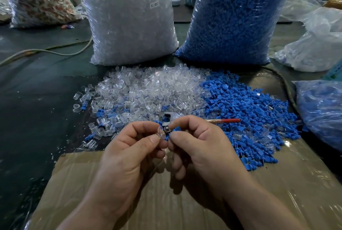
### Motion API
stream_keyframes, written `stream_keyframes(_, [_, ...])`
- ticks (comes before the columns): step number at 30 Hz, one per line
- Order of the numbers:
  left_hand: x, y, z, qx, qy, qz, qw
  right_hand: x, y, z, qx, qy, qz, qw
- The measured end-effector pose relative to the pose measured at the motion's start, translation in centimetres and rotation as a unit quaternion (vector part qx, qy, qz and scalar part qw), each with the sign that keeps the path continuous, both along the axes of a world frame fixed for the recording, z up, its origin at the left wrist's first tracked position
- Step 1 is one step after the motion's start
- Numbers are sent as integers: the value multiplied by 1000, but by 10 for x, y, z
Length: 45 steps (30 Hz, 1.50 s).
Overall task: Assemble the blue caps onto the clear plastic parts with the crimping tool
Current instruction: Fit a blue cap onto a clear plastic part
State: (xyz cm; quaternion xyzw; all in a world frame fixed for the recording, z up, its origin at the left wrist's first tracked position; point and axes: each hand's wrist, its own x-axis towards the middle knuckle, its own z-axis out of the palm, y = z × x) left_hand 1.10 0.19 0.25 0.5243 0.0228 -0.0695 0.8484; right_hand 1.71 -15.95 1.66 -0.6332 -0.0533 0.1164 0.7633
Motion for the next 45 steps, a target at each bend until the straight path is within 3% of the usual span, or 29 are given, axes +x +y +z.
stream_keyframes(3, [0,-1,0,0,0,12,1000,-2,3,-1,-2,-21,-3,1000])
stream_keyframes(8, [-1,-4,1,-18,-14,9,1000,-5,3,-4,-111,-106,-53,987])
stream_keyframes(10, [-1,-5,1,-22,-19,18,999,-4,0,-4,-228,-213,-99,945])
stream_keyframes(12, [0,-5,0,-31,-18,18,999,-3,0,-3,-287,-291,-117,905])
stream_keyframes(14, [1,-4,-1,-35,-13,11,999,-4,0,-3,-261,-279,-109,918])
stream_keyframes(17, [2,-1,-2,-37,-12,0,999,-5,0,-1,-132,-160,-75,975])
stream_keyframes(19, [2,-1,-3,-32,-15,-3,999,-5,-2,-1,-133,-162,-73,975])
stream_keyframes(22, [1,-2,-4,22,-26,9,999,-6,-5,0,-288,-300,-83,905])
stream_keyframes(24, [-2,-5,-4,63,-39,21,997,-5,-7,-1,-338,-340,-84,874])
stream_keyframes(30, [-6,-6,3,199,-89,40,975,-6,-6,-1,-396,-370,-79,836])
stream_keyframes(37, [-3,-8,-5,148,-66,16,987,-8,-4,1,-443,-390,-53,806])
stream_keyframes(42, [3,-8,-9,231,-110,42,966,-7,-2,5,-464,-387,-25,796])
stream_keyframes(45, [3,-7,-10,232,-103,74,964,-3,-9,8,-531,-382,-28,756])
